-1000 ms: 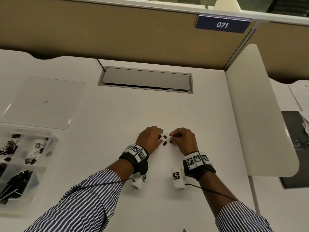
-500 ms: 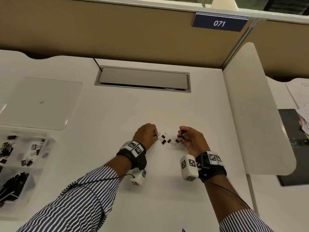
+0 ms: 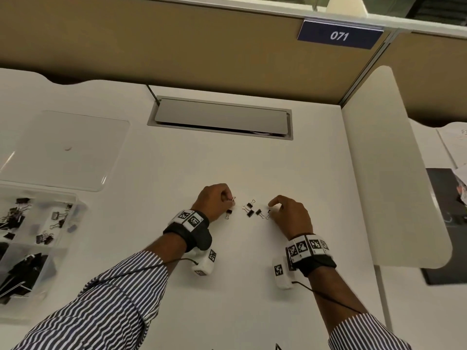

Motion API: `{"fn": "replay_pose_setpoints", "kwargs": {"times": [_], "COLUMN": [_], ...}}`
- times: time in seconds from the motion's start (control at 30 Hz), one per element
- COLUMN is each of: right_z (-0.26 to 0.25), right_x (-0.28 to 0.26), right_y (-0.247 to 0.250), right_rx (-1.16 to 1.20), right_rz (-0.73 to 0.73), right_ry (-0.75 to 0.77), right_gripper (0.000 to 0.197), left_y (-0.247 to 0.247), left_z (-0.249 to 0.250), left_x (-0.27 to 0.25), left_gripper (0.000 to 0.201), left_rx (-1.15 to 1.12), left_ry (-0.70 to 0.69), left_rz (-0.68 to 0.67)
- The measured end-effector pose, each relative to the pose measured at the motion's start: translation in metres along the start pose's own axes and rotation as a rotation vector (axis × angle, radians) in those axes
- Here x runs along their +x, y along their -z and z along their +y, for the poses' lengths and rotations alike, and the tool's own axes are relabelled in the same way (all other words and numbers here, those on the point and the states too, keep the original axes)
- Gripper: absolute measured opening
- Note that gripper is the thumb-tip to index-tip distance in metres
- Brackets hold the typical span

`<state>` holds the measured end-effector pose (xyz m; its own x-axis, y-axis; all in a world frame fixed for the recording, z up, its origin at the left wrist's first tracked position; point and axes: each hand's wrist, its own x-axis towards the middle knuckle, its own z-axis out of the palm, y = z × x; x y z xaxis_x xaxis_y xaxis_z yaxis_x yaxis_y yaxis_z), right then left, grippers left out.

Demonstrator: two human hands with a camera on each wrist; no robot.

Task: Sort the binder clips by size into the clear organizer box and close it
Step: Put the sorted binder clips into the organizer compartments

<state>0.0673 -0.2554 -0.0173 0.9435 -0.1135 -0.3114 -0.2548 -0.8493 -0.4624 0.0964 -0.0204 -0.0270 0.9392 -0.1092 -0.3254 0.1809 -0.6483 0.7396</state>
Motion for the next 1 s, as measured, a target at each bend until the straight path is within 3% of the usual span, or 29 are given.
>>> {"fn": "replay_pose_setpoints", "kwargs": {"times": [0.3,0.43,0.63,0.8,0.9,1.0], "right_z": [-0.006,-0.008,-0.006,-0.009,-0.007,-0.013], "right_x": [-0.004,-0.003,-0.008,-0.007,-0.002,-0.003], "right_y": [-0.004,-0.003,-0.005,-0.013,-0.012,-0.003], "right_rx": [-0.103,-0.155,-0.158,-0.153,0.115,0.766], "right_rz": [-0.021,-0.037,-0.053,-0.108,-0.124,-0.107], "right_ry": [0.051,0.087,0.114,0.107,0.061,-0.023], "right_gripper": [0.014,0.021,0.018,0.011,0.011,0.019], "left_y": [0.007,0.009,0.009,0.011,0.010,0.008], "left_z": [0.019,0.022,0.021,0.015,0.013,0.012], "left_x": [-0.016,-0.016,-0.018,-0.022,-0.021,-0.021], "left_gripper": [0.013,0.025,0.019,0.016,0.041,0.052], "left_rx": [-0.199,-0.178,-0.001,-0.068,-0.020,0.056], "left_ry": [0.011,0.005,-0.032,0.024,0.040,0.033], "left_rz": [-0.139,-0.133,-0.076,-0.200,-0.154,-0.142]}}
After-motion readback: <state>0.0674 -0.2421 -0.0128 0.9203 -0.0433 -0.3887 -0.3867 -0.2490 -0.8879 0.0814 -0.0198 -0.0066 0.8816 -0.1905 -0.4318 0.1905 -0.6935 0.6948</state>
